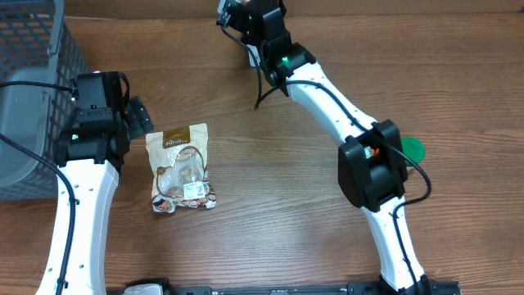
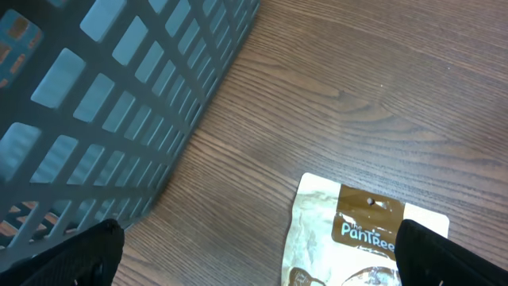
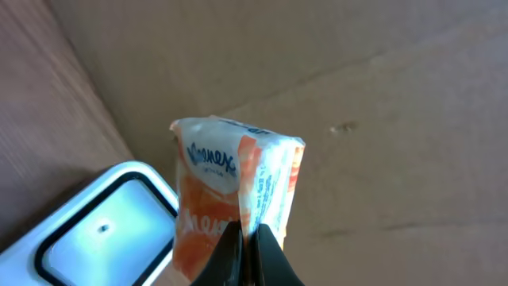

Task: Scan the item barcode
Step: 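Hold the Kleenex box in front of the scanner window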

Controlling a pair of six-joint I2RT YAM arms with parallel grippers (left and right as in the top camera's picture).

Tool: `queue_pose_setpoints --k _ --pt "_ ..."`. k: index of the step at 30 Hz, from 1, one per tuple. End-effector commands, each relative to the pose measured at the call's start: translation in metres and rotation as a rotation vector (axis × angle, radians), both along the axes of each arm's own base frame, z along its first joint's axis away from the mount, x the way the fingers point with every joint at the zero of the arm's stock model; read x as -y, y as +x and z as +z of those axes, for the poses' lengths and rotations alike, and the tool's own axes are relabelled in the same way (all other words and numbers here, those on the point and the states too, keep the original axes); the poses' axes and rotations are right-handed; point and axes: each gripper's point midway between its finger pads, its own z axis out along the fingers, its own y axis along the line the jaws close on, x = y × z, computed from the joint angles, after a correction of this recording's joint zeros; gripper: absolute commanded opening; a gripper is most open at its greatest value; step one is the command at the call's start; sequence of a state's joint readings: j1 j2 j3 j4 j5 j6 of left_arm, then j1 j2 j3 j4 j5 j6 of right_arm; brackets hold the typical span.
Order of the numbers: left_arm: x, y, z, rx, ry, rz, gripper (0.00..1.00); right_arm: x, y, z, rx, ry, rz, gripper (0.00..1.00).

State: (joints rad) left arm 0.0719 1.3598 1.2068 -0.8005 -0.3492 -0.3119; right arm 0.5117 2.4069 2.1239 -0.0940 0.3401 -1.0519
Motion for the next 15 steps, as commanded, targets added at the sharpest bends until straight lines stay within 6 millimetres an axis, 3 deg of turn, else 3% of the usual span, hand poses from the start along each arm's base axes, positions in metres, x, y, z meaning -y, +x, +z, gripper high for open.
queue_pose_setpoints --k 1,5,8,15 --pt "-0.003 0.002 0.005 0.010 0.015 0.008 1.00 0.006 0.010 -0.011 0.028 -0.050 -0.010 0.04" --pt "-0.003 0.002 0.005 0.010 0.015 0.008 1.00 0.019 0.020 -0.045 -0.013 -0.072 -0.033 0.04" --pt "-0.003 0.002 0.005 0.010 0.015 0.008 1.00 0.024 0.024 -0.058 -0.025 -0.078 -0.041 0.04" --pt "-0.003 0.002 0.005 0.010 0.015 0.008 1.00 0.026 0.025 -0.063 -0.028 -0.094 -0.049 0.04"
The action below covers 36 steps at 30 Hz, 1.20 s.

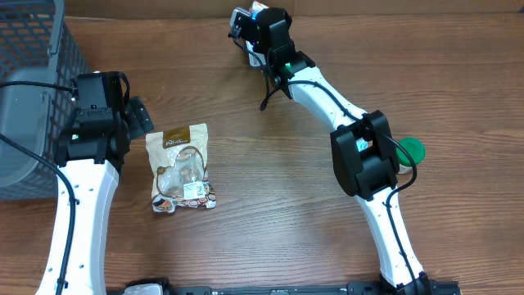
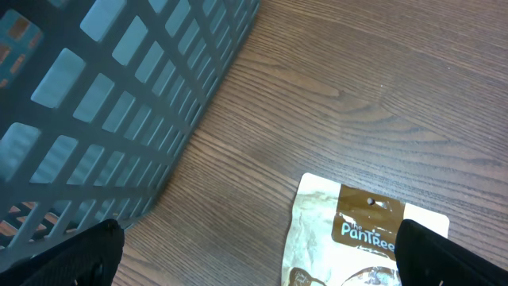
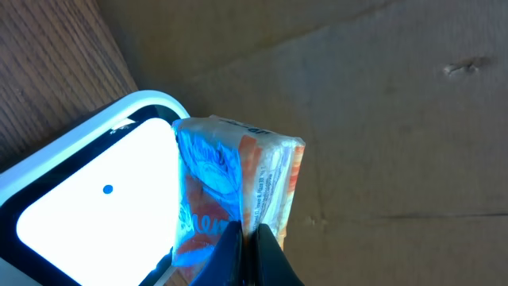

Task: Scan the item barcode
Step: 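Hold the Kleenex box in front of the scanner window, then carry the Kleenex box right and set it beside the teal pack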

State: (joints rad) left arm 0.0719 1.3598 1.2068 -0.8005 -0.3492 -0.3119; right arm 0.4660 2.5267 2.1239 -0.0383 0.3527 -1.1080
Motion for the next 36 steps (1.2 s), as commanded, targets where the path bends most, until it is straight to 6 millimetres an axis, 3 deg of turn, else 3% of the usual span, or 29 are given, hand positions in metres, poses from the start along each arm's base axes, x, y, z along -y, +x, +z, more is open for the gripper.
queue_pose_setpoints --k 1,8,10,12,14,16,19,21,24,27,30,36 --pt "-0.003 0.002 0.005 0.010 0.015 0.008 1.00 0.002 0.002 0.005 0.020 -0.029 -0.015 0.04" --pt "-0.003 0.002 0.005 0.010 0.015 0.008 1.00 0.006 0.001 0.012 0.029 0.035 -0.077 0.04" --pt "-0.003 0.002 0.005 0.010 0.015 0.008 1.00 -0.001 -0.004 0.025 0.030 0.111 -0.091 0.04" --pt "-0.003 0.002 0.005 0.010 0.015 0.008 1.00 -0.008 -0.015 0.056 0.036 0.214 -0.106 0.04" --pt "-0.003 0.002 0.005 0.010 0.015 0.008 1.00 -0.010 -0.031 0.091 0.022 0.320 -0.131 0.04" --pt "-0.003 0.002 0.005 0.010 0.015 0.008 1.00 0.005 -0.059 0.138 -0.033 0.498 -0.209 0.04" --pt "-0.003 0.002 0.005 0.010 0.015 0.008 1.00 0.026 -0.092 0.163 -0.127 0.630 -0.299 0.04" --pt "-0.003 0.002 0.005 0.010 0.015 0.008 1.00 0.056 -0.133 0.169 -0.280 0.737 -0.414 0.04" --pt "-0.003 0.002 0.005 0.010 0.015 0.008 1.00 0.087 -0.180 0.160 -0.503 0.853 -0.546 0.04" --pt "-0.003 0.002 0.005 0.010 0.015 0.008 1.00 0.129 -0.238 0.125 -0.831 0.928 -0.780 0.04" --pt "-0.003 0.002 0.005 0.010 0.015 0.008 1.00 0.148 -0.258 0.095 -0.974 0.917 -0.884 0.04" --pt "-0.003 0.002 0.005 0.010 0.015 0.008 1.00 0.198 -0.289 0.009 -1.116 0.843 -1.133 0.04"
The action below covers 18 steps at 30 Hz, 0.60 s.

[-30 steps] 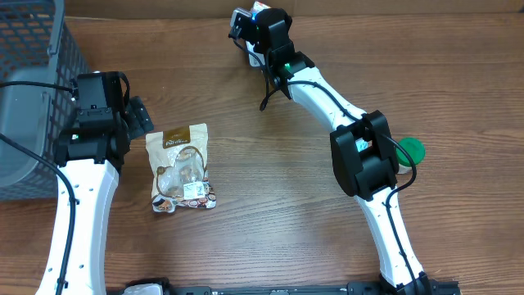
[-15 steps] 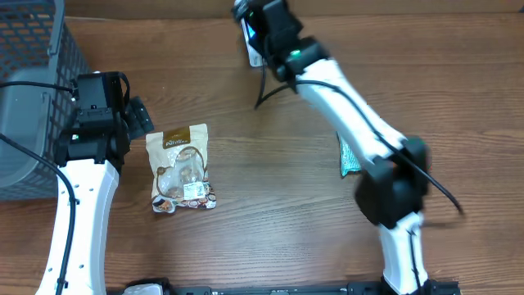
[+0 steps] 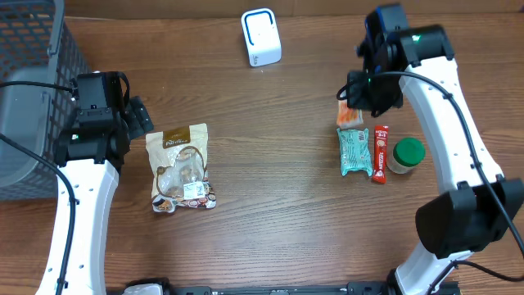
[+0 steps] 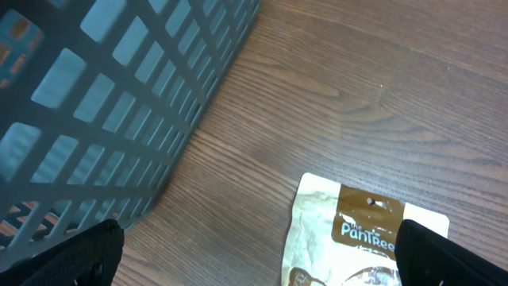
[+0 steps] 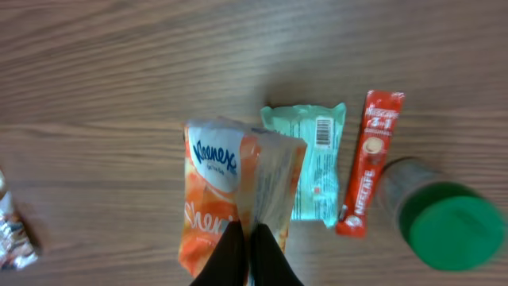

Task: Scan the item barcode
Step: 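Carry the Kleenex box right and set it beside the teal pack, then release the box and move the right gripper over the PanTree bag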

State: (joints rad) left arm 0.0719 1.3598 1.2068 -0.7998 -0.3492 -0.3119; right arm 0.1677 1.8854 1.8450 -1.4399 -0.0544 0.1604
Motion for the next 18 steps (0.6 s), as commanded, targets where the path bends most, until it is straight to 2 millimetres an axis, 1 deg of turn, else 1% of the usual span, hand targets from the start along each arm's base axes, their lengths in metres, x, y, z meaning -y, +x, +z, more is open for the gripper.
queue_pose_setpoints --k 1,5,9,10,11,12,14,16,18 --pt "-0.003 0.001 0.005 0.009 0.015 0.008 1.00 0.014 -0.017 -0.036 -0.113 0.023 -0.070 0.04" --pt "-0.003 0.001 0.005 0.009 0.015 0.008 1.00 0.028 -0.035 -0.066 -0.187 -0.018 -0.091 0.04" --pt "-0.003 0.001 0.005 0.009 0.015 0.008 1.00 0.035 -0.043 -0.094 -0.205 -0.056 -0.092 0.04" --pt "-0.003 0.001 0.005 0.009 0.015 0.008 1.00 0.043 -0.044 -0.101 -0.202 -0.107 -0.094 0.04" --pt "-0.003 0.001 0.005 0.009 0.015 0.008 1.00 0.050 -0.045 -0.104 -0.201 -0.142 -0.095 0.05" --pt "-0.003 0.001 0.005 0.009 0.015 0.008 1.00 0.055 -0.046 -0.105 -0.199 -0.175 -0.096 0.10" --pt "-0.003 0.001 0.005 0.009 0.015 0.008 1.00 0.064 -0.045 -0.104 -0.192 -0.224 -0.098 0.25" --pt "-0.003 0.001 0.005 0.009 0.015 0.008 1.00 0.063 -0.042 -0.104 -0.180 -0.221 -0.098 0.41" --pt "-0.003 0.001 0.005 0.009 0.015 0.008 1.00 0.061 -0.038 -0.105 -0.163 -0.208 -0.101 0.52"
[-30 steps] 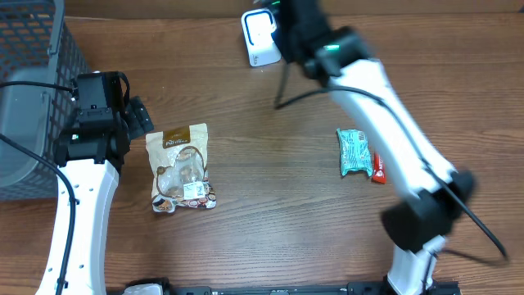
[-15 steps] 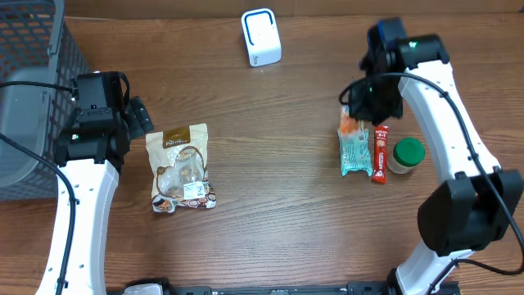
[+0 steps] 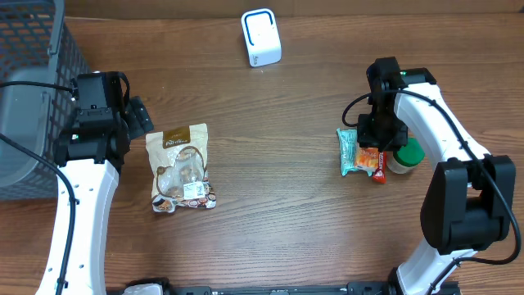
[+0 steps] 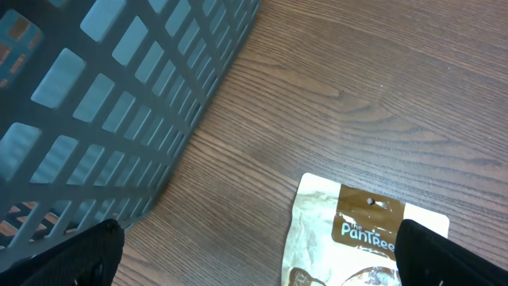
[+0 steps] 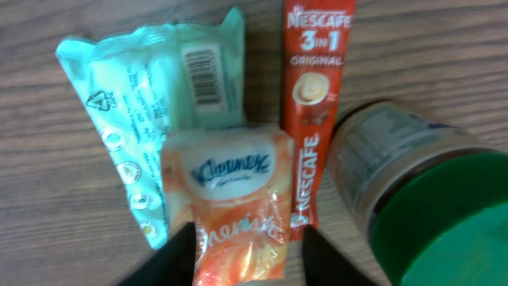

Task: Scan the item barcode
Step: 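Release the box and move the right gripper over the PanTree bag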

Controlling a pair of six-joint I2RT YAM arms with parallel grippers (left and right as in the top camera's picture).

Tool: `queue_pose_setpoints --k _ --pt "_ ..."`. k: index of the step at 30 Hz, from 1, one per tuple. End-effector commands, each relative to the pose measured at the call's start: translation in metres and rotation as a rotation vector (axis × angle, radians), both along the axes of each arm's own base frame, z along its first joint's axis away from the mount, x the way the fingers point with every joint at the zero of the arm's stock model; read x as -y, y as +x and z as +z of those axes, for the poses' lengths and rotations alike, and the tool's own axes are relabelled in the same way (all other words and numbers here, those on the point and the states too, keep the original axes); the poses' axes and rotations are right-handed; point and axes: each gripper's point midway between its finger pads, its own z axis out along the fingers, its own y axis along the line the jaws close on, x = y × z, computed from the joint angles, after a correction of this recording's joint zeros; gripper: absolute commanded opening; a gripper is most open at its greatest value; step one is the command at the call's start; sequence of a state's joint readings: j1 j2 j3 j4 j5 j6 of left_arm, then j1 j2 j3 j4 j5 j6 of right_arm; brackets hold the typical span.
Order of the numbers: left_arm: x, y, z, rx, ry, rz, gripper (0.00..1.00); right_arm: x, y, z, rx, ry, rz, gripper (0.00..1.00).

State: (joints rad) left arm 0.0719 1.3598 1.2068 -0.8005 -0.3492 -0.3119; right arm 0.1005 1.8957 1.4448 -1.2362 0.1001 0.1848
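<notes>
The orange Kleenex pack [image 5: 234,206] lies flat on the mint packet [image 5: 135,103] and the red Nescafe stick [image 5: 317,79], at the table's right. My right gripper [image 5: 246,254] stands open right over it, one finger on each side. From overhead the gripper [image 3: 378,135] covers most of the pack. The white scanner [image 3: 260,37] stands at the back centre. My left gripper [image 4: 258,254] is open above the top of the brown-and-white Pantree pouch [image 3: 182,168].
A green-lidded jar [image 5: 421,199] stands just right of the Nescafe stick. A grey mesh basket [image 3: 33,82] fills the far left, close beside the left arm.
My right gripper was shut on the Kleenex pack above the mint packet; now it is lower and open, with the pack lying on the packet and the stick. The left arm is unchanged.
My right gripper held the Kleenex pack at the back, beside the scanner, then right against its lit window. Later it held the pack over the items at the right. Now the pack lies there, released. The left arm stayed still throughout.
</notes>
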Motion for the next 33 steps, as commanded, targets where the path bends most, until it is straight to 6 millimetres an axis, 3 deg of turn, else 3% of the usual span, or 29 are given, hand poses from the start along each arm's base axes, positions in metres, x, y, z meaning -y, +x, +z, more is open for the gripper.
queue_pose_setpoints --k 1,5,6,7,10,13,15,18,23,27,33 --pt "-0.003 0.002 0.005 0.010 0.015 0.008 1.00 -0.001 0.009 0.000 0.039 -0.003 0.000 0.60" --pt "-0.003 0.002 0.005 0.010 0.015 0.008 1.00 -0.045 0.024 0.002 0.094 0.227 0.013 0.62" --pt "-0.003 0.002 0.005 0.010 0.015 0.008 1.00 -0.064 0.026 0.005 0.102 0.318 0.025 0.62" --pt "-0.003 0.002 0.005 0.010 0.015 0.008 1.00 -0.088 0.026 0.011 0.105 0.425 0.043 0.69" --pt "-0.003 0.002 0.005 0.010 0.015 0.008 1.00 -0.121 0.028 0.016 0.109 0.498 -0.013 0.72" --pt "-0.003 0.002 0.005 0.010 0.015 0.008 1.00 -0.170 0.031 0.021 0.172 0.533 0.100 0.73" --pt "-0.003 0.002 0.005 0.010 0.015 0.008 1.00 -0.202 0.027 0.024 0.204 0.556 0.187 0.80" --pt "-0.003 0.002 0.005 0.010 0.015 0.008 1.00 -0.253 0.015 0.031 0.253 0.598 0.318 0.99" --pt "-0.003 0.002 0.005 0.010 0.015 0.008 1.00 -0.321 -0.008 0.041 0.353 0.622 0.501 1.00" --pt "-0.003 0.002 0.005 0.010 0.015 0.008 1.00 -0.349 -0.031 0.044 0.360 0.639 0.580 1.00" --pt "-0.003 0.002 0.005 0.010 0.015 0.008 1.00 -0.351 -0.034 0.044 0.358 0.641 0.587 1.00"
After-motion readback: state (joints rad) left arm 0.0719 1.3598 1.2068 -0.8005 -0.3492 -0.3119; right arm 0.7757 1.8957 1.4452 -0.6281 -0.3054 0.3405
